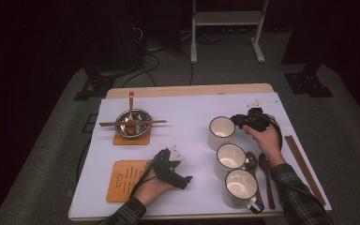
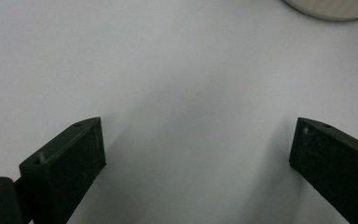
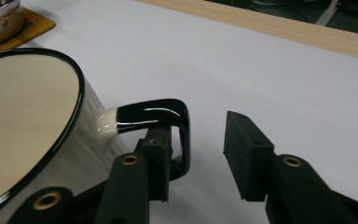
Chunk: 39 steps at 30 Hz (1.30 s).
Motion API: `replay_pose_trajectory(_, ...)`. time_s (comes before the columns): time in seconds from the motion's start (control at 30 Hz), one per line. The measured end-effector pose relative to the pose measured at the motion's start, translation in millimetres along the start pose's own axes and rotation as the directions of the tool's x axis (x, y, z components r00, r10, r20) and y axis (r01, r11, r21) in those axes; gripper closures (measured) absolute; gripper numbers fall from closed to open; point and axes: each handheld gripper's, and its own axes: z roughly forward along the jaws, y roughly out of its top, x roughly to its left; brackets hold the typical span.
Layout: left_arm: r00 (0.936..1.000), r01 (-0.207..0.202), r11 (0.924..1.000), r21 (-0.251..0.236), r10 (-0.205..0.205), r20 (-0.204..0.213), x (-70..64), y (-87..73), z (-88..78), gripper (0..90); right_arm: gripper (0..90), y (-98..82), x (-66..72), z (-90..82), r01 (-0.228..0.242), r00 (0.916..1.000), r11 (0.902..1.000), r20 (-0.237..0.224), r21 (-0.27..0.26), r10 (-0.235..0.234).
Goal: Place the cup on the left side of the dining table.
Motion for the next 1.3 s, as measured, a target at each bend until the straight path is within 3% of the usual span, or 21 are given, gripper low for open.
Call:
replay_pose_trajectory(0.33,0.9996,-0.027,0.9996,0.002,0.027,-0.001,-0.9,3.8,-2.8,2.0,49.0,-15.9,-3.0,-22.6,0.02,0.9996,0.9996,0.018,0.023,-0.02)
replay_pose_trajectory(0.67,0.9996,-0.029,0.9983,-0.051,0.029,0.0,5.5,7.0,-9.0,2.0,30.1,-30.4,-8.5,-40.7,0.009,0.9983,0.9983,0.058,0.057,-0.012)
replay_pose_trajectory(0.97,0.9992,-0.039,0.9948,-0.094,0.037,-0.015,14.7,18.1,-15.0,1.5,26.2,-48.8,-18.4,-46.2,-0.025,0.9931,0.993,0.117,0.115,0.011)
replay_pose_trajectory(1.3,0.9994,-0.023,0.9894,-0.143,0.02,-0.027,29.8,37.0,-15.6,1.5,23.8,-65.3,-27.0,-47.1,-0.043,0.9839,0.9852,0.178,0.166,0.013)
